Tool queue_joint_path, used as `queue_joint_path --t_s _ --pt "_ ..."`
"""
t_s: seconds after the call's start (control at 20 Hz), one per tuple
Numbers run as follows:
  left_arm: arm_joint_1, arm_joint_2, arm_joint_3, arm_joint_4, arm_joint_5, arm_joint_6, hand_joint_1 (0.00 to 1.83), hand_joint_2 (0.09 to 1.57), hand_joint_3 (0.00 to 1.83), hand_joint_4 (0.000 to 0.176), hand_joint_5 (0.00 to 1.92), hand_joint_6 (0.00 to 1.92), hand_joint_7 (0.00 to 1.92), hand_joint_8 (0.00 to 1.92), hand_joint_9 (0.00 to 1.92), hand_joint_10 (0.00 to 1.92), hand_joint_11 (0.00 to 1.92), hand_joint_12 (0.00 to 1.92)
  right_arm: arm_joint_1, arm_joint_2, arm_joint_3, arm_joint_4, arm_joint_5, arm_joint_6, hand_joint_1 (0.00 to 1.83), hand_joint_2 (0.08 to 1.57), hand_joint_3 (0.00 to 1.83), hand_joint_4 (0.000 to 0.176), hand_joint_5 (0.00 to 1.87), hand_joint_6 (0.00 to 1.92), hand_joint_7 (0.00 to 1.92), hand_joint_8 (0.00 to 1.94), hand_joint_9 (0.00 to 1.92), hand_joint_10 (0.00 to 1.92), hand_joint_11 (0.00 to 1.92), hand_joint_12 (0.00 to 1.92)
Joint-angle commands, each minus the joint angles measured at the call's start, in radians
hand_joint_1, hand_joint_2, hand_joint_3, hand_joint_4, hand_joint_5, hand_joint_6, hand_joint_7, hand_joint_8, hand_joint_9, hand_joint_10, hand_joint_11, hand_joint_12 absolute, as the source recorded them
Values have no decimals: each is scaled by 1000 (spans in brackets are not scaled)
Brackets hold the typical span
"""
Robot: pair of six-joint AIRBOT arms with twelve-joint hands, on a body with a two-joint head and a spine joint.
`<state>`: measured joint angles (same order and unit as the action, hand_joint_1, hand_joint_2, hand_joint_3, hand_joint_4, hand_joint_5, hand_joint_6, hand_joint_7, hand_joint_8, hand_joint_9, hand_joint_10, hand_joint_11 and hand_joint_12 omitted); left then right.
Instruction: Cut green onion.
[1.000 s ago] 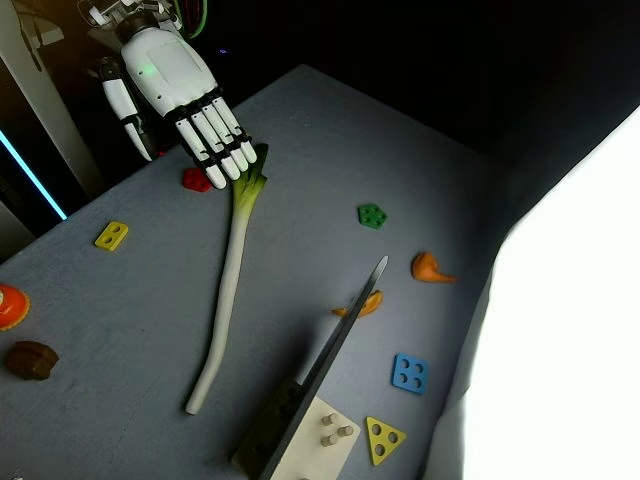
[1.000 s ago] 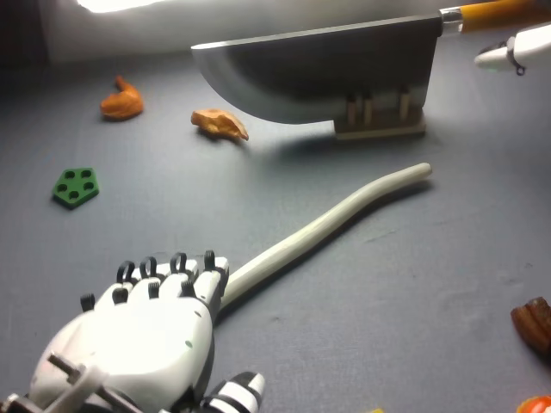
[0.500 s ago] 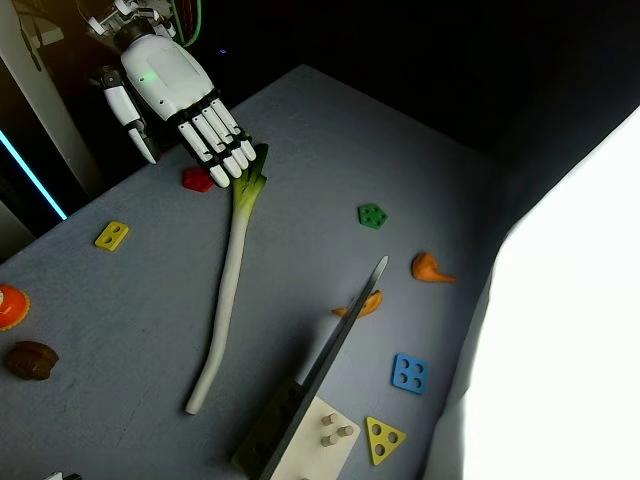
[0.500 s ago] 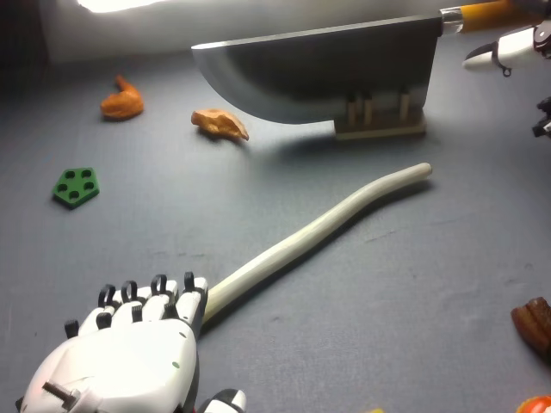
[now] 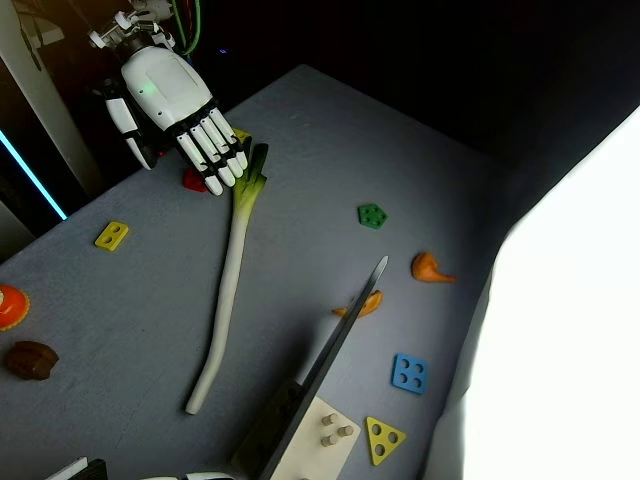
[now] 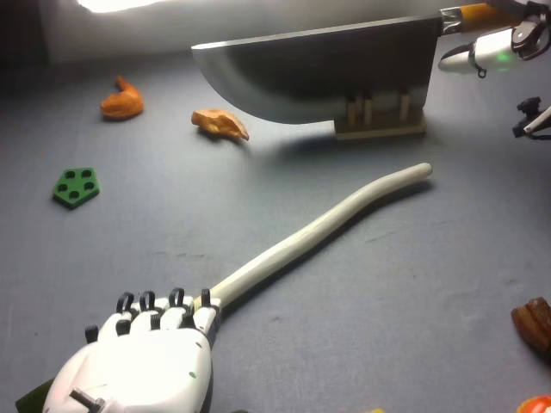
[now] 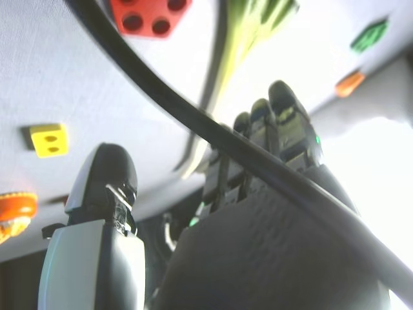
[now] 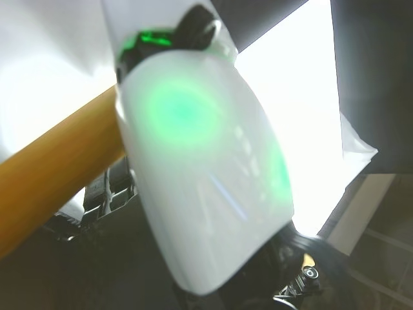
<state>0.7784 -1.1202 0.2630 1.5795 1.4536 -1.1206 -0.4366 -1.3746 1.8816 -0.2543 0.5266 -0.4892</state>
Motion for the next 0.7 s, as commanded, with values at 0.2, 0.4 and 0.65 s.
queue_joint_path --t_s 0.2,0.4,0.65 --pt "13 -13 18 112 62 -48 661 1325 12 28 134 2 137 3 119 6 0 246 -1 -8 28 22 104 6 979 951 0 31 0 0 0 0 0 0 0 0" --pt "42 -23 31 137 64 -101 691 1324 10 30 109 3 117 4 89 1 0 84 -5 -11 31 22 104 6 925 956 0 27 0 0 0 0 0 0 0 0" --pt "74 -42 50 158 81 -145 655 1330 11 54 73 0 111 0 107 1 0 104 -12 -15 37 22 97 6 802 927 0 0 104 24 156 13 93 25 23 30"
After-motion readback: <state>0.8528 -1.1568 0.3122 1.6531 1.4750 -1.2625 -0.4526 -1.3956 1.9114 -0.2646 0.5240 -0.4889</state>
